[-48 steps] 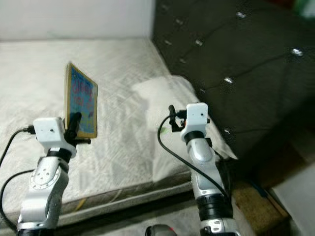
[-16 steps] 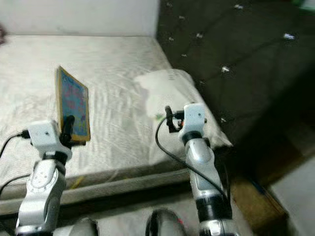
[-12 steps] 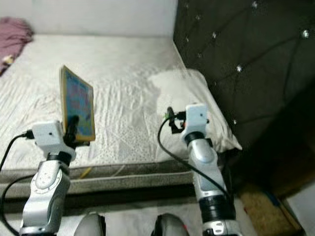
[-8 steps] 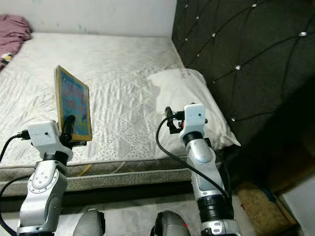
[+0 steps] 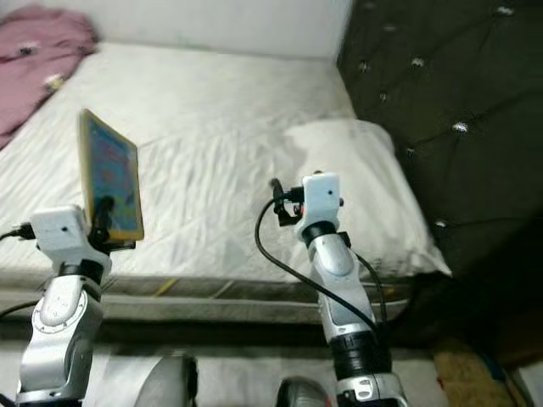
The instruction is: Clean up the room
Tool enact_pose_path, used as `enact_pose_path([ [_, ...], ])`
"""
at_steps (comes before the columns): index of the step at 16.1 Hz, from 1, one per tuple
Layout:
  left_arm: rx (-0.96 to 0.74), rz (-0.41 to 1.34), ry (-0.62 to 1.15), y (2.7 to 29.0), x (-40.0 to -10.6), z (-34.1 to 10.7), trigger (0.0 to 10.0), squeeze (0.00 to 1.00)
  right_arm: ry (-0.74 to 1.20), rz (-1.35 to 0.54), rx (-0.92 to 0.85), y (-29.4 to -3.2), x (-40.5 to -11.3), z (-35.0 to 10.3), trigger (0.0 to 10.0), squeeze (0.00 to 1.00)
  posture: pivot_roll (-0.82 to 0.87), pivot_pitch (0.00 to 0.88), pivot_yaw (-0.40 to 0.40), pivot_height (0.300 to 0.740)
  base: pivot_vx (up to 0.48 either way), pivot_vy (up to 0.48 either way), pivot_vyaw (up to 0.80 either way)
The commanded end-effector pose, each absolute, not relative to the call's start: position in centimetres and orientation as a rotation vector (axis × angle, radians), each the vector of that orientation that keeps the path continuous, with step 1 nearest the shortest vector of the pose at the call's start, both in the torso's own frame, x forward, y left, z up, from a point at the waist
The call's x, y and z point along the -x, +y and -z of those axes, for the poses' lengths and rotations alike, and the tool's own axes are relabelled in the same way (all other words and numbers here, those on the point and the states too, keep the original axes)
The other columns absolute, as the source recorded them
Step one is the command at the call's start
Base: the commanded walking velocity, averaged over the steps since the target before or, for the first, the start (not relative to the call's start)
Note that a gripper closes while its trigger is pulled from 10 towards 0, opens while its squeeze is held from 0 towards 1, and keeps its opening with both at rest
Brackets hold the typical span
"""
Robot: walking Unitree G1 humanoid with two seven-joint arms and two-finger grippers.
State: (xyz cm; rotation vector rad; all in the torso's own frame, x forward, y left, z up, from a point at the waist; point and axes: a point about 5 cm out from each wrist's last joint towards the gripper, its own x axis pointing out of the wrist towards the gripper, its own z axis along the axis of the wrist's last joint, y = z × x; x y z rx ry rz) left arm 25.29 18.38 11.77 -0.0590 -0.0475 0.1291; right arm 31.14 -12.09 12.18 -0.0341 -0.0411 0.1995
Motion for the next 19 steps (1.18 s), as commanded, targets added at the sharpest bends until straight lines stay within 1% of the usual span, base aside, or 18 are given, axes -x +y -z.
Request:
enact_pose_path([
  [1,0.076,-0.07,-0.095,16.88,-25.64,-12.76,10.0,0.0,-0.028,-0.163,0.045,-13.51,-31.05,-11.9,10.0,0.0,-0.03,0.0,-0.071,0.686,0.304,0.0,0.0],
  [11,0.085,-0.058,-0.098,16.72,-25.89,-12.74,10.0,0.0,-0.032,-0.175,0.046,-13.45,-31.2,-12.11,10.0,0.0,-0.03,0.0,-0.083,0.686,0.307,0.0,0.0],
  [15,0.083,-0.072,-0.076,16.85,-25.03,-12.68,10.0,0.0,-0.017,-0.172,0.036,-13.61,-30.85,-11.72,10.0,0.0,-0.01,0.019,-0.071,0.686,0.337,0.0,0.0],
  [17,0.076,-0.089,-0.044,17.29,-25.03,-12.3,10.0,0.0,-0.009,-0.154,0.024,-13.52,-30.66,-11.58,10.0,0.0,-0.02,0.035,-0.066,0.686,0.0,0.0,0.0],
  [19,0.077,-0.077,-0.043,17.11,-25.28,-12.51,10.0,0.0,-0.002,-0.145,0.018,-13.62,-30.47,-11.55,10.0,0.0,-0.02,0.053,-0.068,0.686,0.0,0.0,0.0],
])
